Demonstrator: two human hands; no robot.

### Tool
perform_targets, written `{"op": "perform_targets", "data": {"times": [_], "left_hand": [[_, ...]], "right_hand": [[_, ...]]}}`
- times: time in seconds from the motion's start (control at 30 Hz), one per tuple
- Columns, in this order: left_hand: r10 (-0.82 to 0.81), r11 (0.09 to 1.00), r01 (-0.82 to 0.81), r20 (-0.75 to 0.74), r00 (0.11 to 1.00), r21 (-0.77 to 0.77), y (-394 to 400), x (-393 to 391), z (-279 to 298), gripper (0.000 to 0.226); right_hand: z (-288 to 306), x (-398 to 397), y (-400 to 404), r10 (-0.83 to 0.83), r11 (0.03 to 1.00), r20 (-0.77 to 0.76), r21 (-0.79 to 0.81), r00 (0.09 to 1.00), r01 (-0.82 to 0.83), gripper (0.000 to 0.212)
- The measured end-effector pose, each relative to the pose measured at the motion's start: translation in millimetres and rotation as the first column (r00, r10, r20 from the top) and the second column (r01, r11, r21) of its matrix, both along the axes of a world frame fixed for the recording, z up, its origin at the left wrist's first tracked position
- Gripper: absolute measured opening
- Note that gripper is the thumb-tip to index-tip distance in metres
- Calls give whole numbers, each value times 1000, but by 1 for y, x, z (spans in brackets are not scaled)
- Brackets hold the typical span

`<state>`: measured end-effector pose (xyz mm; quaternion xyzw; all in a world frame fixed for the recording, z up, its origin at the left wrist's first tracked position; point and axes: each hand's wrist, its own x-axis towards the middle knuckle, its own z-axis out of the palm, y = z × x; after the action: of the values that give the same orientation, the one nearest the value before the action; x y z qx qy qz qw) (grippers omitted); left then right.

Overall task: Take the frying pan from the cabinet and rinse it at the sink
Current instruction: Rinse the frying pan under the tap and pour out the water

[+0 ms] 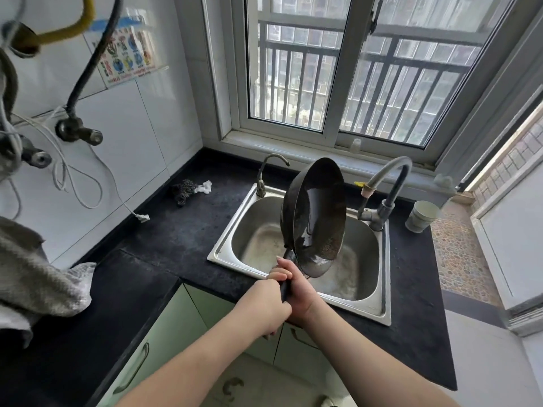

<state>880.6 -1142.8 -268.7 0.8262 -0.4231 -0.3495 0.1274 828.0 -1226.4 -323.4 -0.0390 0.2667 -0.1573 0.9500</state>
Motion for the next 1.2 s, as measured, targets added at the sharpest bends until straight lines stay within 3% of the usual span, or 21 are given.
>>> {"op": "perform_targets", "data": {"times": [0.1,0.2,0.27,0.47,0.57,0.77,0.83,0.9,0.97,1.07,1.2], "left_hand": [[-34,999,36,118,992,-14,5,9,-1,47],[-56,998,63,220,974,-26,10,13,-6,29],[-37,998,49,244,969,-46,14,11,-10,21],[6,993,33,317,948,-117,19,3,-21,25],[52,991,-7,327,944,-136,20,-2,-25,28],[205,967,-181,127,971,-178,21,-3,-28,29],[261,952,-268,-61,963,-147,21,-2,-26,28],[281,941,-328,-338,898,-88,20,-2,-24,19],[267,944,-329,-498,825,-39,20,-2,-20,8],[250,949,-314,-552,795,-21,21,1,-17,8],[243,941,-326,-488,838,-91,18,7,-21,16]], "right_hand": [[7,3,0,80,989,-162,-114,983,-99,43],[19,9,-5,96,948,-393,-245,915,-205,42],[26,16,-7,60,956,-490,-222,870,-191,36],[29,31,-3,-90,957,-559,-277,824,-83,29],[25,33,2,-160,919,-591,-381,790,-99,29],[17,31,9,-253,844,-593,-521,764,-125,27],[17,31,11,-264,823,-586,-551,766,-139,27],[18,30,12,-275,794,-581,-586,766,-159,25],[18,30,12,-287,774,-576,-610,765,-169,23],[20,31,12,-294,759,-568,-627,769,-173,24],[28,34,9,-291,731,-576,-649,764,-211,25]]}}
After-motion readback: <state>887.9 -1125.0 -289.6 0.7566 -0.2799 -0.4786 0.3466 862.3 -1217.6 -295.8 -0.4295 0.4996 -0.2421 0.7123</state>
